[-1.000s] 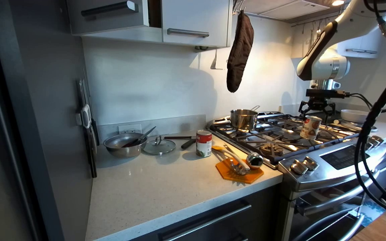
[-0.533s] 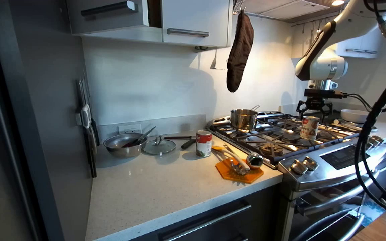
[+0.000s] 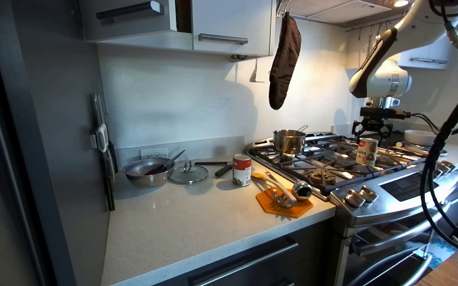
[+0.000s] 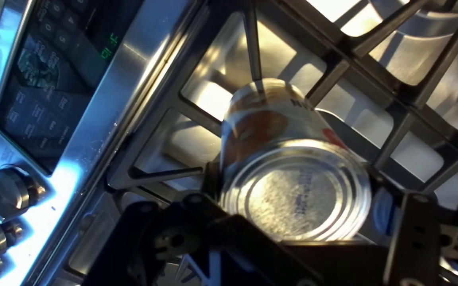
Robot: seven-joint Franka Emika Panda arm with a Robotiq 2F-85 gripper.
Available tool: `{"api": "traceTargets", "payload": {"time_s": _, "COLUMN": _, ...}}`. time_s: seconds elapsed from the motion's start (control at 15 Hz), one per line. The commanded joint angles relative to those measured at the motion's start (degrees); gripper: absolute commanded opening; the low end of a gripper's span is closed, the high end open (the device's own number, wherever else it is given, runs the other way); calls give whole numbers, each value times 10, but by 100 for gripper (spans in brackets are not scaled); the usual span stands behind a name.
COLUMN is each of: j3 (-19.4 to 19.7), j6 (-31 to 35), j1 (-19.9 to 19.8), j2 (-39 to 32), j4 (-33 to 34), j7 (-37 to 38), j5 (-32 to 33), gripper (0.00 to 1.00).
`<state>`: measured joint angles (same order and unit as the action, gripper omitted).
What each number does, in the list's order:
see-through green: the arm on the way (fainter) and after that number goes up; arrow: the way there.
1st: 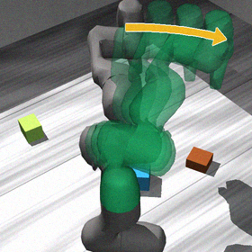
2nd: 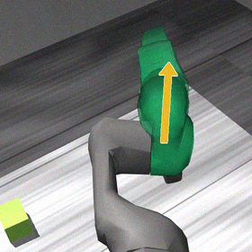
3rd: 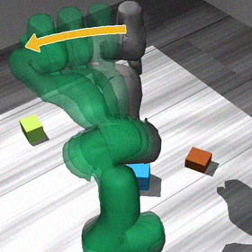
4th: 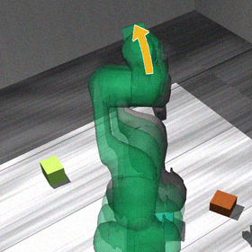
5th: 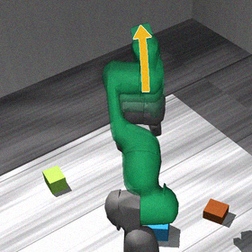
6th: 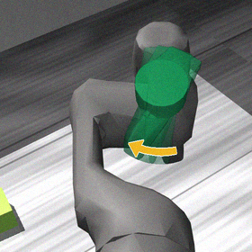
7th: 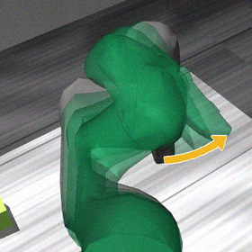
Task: Pick up the can of food on the left and put it on the middle burner on the hob of the stove
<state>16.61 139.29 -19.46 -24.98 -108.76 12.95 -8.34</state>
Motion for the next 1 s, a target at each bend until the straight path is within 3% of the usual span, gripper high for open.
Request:
{"api": "traceTargets", "payload": {"time_s": 0.0, "j3": 2, "j6": 8, "j1": 1, "j2": -2, "j4": -5, "j7": -2, "j5": 1, "gripper": 58}}
{"api": "traceTargets", "payload": {"time_s": 0.93, "j3": -5, "j6": 5, "j1": 2, "j2": -4, "j4": 24, "j7": 17, "j5": -20, "gripper": 58}}
